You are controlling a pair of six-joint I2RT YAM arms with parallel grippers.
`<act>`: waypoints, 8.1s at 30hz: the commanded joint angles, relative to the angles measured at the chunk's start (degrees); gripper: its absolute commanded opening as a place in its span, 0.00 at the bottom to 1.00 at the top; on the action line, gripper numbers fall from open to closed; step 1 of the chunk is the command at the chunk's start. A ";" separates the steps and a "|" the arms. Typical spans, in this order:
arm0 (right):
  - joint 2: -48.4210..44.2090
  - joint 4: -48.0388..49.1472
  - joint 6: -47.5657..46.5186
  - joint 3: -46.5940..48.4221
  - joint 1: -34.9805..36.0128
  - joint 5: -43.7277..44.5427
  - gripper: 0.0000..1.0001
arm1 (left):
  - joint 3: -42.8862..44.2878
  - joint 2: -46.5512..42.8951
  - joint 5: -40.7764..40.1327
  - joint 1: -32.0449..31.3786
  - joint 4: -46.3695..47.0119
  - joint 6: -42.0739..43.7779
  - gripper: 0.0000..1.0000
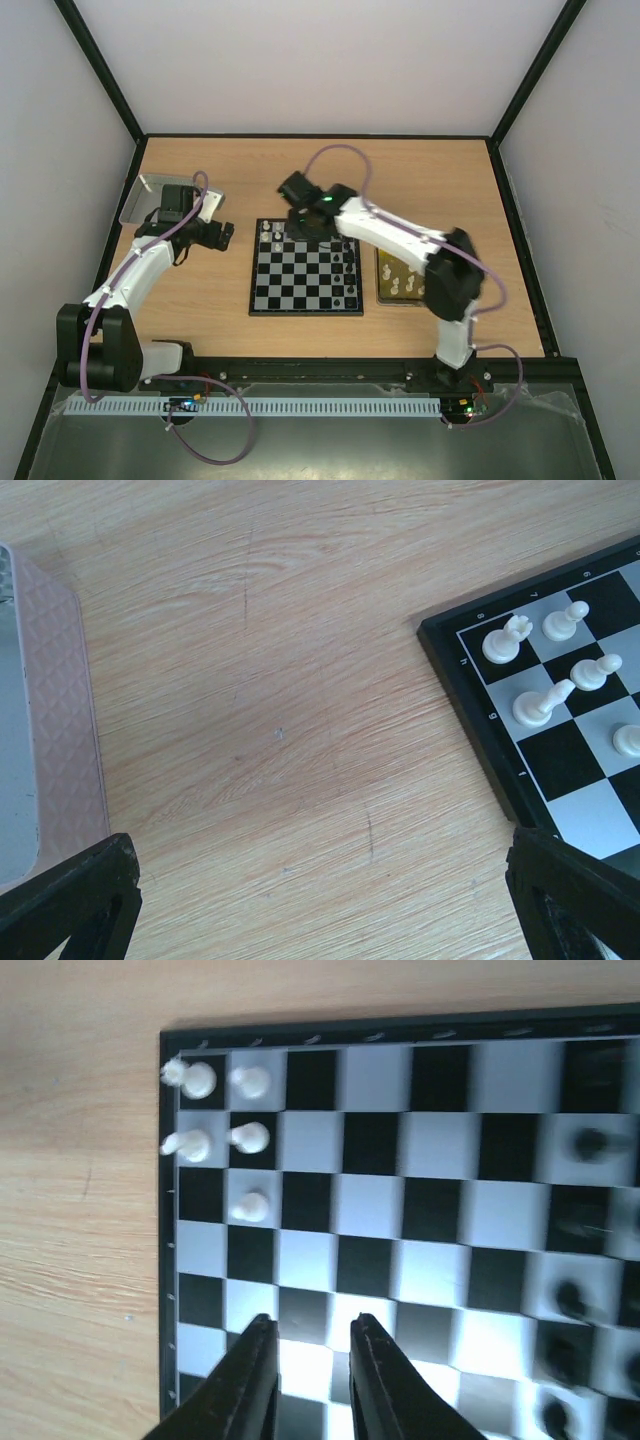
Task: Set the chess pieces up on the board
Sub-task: Pick up the chess piece from the storage box, then place the chess piece on the chessboard.
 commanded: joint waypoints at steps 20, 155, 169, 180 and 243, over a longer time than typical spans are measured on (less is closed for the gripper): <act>-25.65 3.14 -10.01 -38.48 -31.47 -5.43 0.12 | 0.15 1.65 1.73 -0.84 -1.13 0.29 1.00; 15.41 -4.43 -4.63 11.20 3.64 -5.31 0.02 | -0.44 2.47 -4.89 0.21 1.00 -0.91 1.00; 16.12 -4.56 -5.32 11.34 3.64 -5.15 0.03 | -0.56 2.62 -4.55 0.21 1.01 -0.68 1.00; 16.61 -4.36 -5.58 11.99 3.62 -5.01 0.05 | -0.48 2.82 -4.28 0.21 1.01 -0.69 1.00; 8.23 -5.49 -5.35 11.19 3.62 -2.55 0.23 | -0.38 2.82 -3.94 0.21 0.75 -0.73 1.00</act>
